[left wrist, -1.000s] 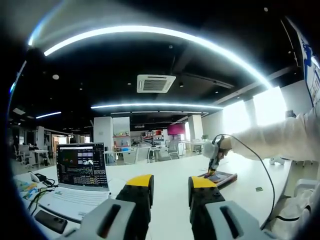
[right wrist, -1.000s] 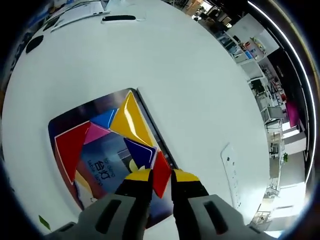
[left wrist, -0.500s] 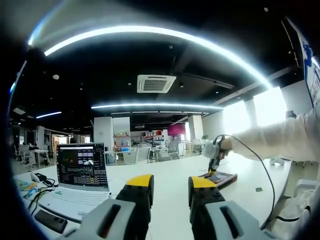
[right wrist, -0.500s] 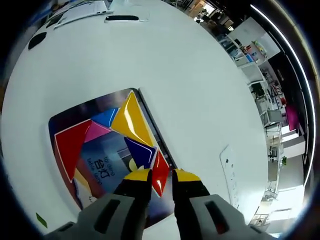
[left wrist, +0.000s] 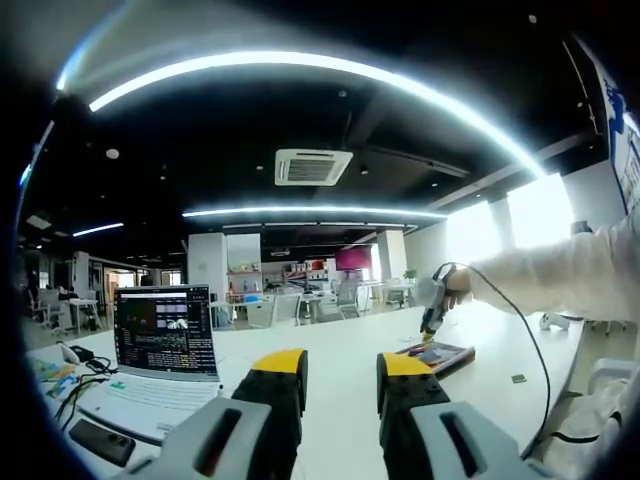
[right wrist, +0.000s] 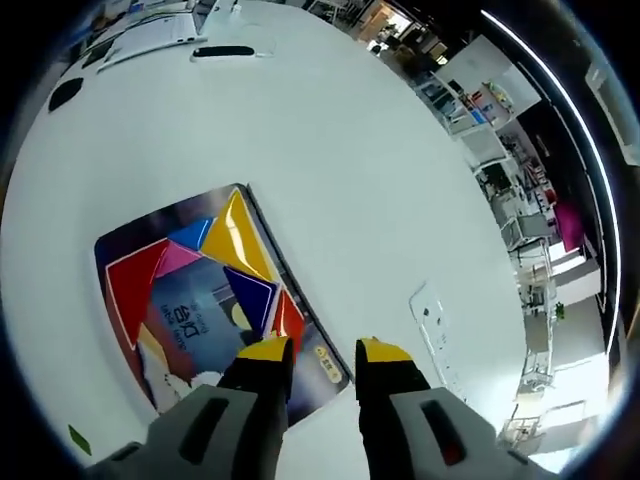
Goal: Pick up the tangram pieces one by one and place each piece onto its matching region on the pattern sheet, fitting the shapes together until the outline on the sheet is completely filled by the tangram pieces
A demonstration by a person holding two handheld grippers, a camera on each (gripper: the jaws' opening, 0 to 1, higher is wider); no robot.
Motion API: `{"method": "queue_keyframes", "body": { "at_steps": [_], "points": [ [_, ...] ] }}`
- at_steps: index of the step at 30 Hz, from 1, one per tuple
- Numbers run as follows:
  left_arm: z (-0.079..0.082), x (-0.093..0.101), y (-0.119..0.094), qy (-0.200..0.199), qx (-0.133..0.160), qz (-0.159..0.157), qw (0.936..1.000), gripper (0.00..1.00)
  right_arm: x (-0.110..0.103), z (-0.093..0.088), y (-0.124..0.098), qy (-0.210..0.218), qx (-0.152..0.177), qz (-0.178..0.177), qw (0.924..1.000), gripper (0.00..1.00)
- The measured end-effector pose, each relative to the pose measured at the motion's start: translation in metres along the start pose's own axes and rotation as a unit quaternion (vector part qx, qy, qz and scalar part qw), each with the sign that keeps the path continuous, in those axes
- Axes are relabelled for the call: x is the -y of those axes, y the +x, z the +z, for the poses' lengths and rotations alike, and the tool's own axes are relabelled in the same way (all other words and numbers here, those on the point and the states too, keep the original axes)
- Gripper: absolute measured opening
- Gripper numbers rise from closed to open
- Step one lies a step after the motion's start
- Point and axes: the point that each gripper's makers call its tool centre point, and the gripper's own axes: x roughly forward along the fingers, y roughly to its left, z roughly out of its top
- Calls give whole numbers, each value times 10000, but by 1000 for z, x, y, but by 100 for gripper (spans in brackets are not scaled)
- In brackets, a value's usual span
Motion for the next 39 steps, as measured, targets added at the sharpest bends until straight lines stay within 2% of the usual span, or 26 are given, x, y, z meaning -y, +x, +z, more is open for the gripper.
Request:
{"method": "queue_keyframes", "body": {
  "at_steps": [2,6,7,12,15,18,21,23,24,26,29,31,33,35,36,37,38,39],
  "points": [
    [0,1,1,0,-5,-13,10000,29,3,-4,-8,199,129,-41,9997,27],
    [1,5,3,21,-20,-40,10000,29,4,-4,-30,585,586,-32,9966,27],
    [1,6,4,30,-26,-50,10000,29,3,-4,-34,599,630,-14,9962,27],
    [1,16,9,88,-81,-147,9998,29,0,0,-74,747,1295,-92,9887,29],
    [1,21,11,122,-118,-197,9997,29,-6,-1,-100,1016,1605,-159,9817,31],
    [2,27,14,150,-133,-252,9995,29,-13,1,-128,1216,2102,-155,9699,35],
    [2,35,18,186,-163,-326,9992,29,-26,-2,-158,1217,2479,-210,9609,37],
    [1,39,20,207,-181,-379,9989,29,-39,-3,-179,1216,2773,-177,9529,37],
    [1,43,22,226,-194,-417,9987,29,-47,-5,-193,1216,2986,-218,9463,37],
    [0,47,24,247,-218,-472,9983,29,-55,-6,-203,1188,3163,-228,9409,38],
    [-1,57,27,279,-247,-584,9976,29,-61,-14,-244,1380,3804,-645,9122,36],
    [-1,62,27,316,-270,-622,9972,29,-65,-20,-272,1443,4232,-1003,8888,31],
    [0,62,28,301,-264,-607,9974,29,-80,-25,-295,1570,4595,-942,8691,31],
    [-2,64,30,298,-310,-602,9973,29,-92,-36,-316,1838,4939,-810,8460,31],
    [-4,65,31,315,-345,-617,9970,29,-98,-43,-322,1860,4987,-808,8427,32],
    [-5,66,32,330,-368,-632,9968,29,-102,-48,-324,1832,4979,-836,8436,33],
    [-5,67,32,345,-385,-646,9966,29,-109,-57,-331,1838,5042,-868,8393,34],
    [-4,67,31,362,-387,-652,9965,29,-108,-62,-337,1981,5157,-924,8284,36]
  ]
}}
